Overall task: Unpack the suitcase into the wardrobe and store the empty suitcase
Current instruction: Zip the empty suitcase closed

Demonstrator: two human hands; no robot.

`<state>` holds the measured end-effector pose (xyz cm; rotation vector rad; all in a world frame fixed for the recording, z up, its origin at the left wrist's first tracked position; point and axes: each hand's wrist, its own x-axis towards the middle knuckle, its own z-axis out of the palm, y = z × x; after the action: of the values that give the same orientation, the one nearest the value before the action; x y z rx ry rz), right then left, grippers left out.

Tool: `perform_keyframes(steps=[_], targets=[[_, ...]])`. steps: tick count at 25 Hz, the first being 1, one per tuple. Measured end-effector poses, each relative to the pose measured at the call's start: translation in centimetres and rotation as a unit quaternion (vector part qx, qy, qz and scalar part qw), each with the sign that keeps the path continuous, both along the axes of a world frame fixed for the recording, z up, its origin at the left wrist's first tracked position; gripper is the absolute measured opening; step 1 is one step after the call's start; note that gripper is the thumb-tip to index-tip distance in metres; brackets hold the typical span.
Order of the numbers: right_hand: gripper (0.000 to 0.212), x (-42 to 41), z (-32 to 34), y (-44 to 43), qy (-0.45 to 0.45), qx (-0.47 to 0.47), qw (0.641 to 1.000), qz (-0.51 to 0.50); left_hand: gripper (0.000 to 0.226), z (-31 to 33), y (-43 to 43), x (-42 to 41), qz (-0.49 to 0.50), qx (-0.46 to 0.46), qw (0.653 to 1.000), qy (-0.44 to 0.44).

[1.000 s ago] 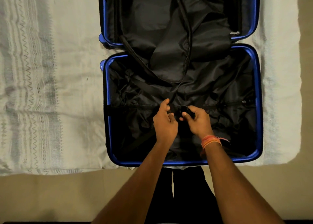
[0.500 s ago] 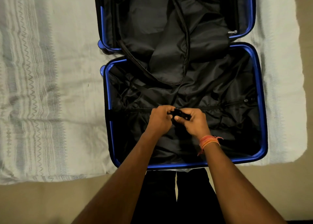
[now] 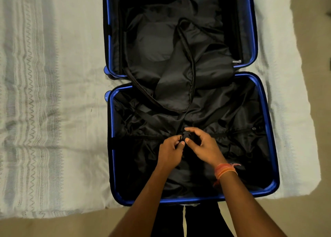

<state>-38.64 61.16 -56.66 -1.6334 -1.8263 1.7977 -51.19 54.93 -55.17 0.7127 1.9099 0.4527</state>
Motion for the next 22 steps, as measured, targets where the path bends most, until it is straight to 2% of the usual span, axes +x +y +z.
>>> perform_keyframes(steps=[2, 4, 6, 8, 10, 13, 14, 15, 17, 18, 20, 21, 22], targets=[[0.048, 0.4, 0.9, 0.4, -0.064, 0.079, 0.992, 0.072, 0.037, -0.3, 0.7, -0.1, 0.011, -0.014, 1.0, 0.006], [0.054, 1.2, 1.3, -0.3, -0.106, 0.141, 0.981, 0.079, 0.039, -0.4, 1.1, 0.1, 0.016, -0.019, 1.0, 0.007], [0.05, 1.2, 1.5, -0.8, -0.109, 0.137, 0.981, 0.083, 0.037, -0.4, 1.5, 0.3, 0.045, -0.036, 0.998, 0.007], [0.037, 0.6, 1.3, -0.7, -0.088, 0.089, 0.992, 0.023, 0.032, -0.4, 1.2, 0.5, 0.104, -0.043, 0.993, -0.022], [0.033, -0.1, 1.3, 0.6, -0.044, -0.006, 0.999, -0.028, 0.026, -0.2, 0.6, 0.4, 0.172, -0.024, 0.98, -0.101], [0.027, -0.7, 1.1, 2.2, -0.009, -0.171, 0.985, 0.011, 0.025, 0.0, -0.7, -0.3, 0.216, -0.008, 0.957, -0.193], [0.023, -1.0, 1.3, 2.5, -0.029, -0.202, 0.978, 0.052, 0.027, -0.2, -1.2, -0.4, 0.21, -0.013, 0.958, -0.193], [0.019, -1.5, 1.4, 2.8, -0.069, -0.192, 0.972, 0.116, 0.03, -0.3, -1.3, -0.5, 0.191, -0.024, 0.966, -0.175], [0.011, -2.5, 1.4, 3.9, -0.182, -0.084, 0.944, 0.26, 0.031, -1.0, -0.8, -0.7, 0.106, -0.042, 0.99, -0.08], [0.015, -2.9, 1.6, 4.3, -0.231, -0.035, 0.924, 0.302, 0.028, -1.0, -0.2, -0.7, 0.05, -0.037, 0.998, -0.03], [0.013, -3.1, 2.0, 5.1, -0.254, -0.021, 0.916, 0.311, 0.022, -0.7, 1.1, -0.5, -0.039, -0.021, 0.998, 0.034], [0.006, -2.6, 2.0, 5.4, -0.233, -0.036, 0.927, 0.292, 0.022, -0.5, 1.8, -0.4, -0.064, -0.018, 0.996, 0.051], [0.011, -1.8, 2.0, 5.5, -0.195, -0.058, 0.944, 0.261, 0.023, -0.5, 2.2, -0.3, -0.08, -0.022, 0.995, 0.058]])
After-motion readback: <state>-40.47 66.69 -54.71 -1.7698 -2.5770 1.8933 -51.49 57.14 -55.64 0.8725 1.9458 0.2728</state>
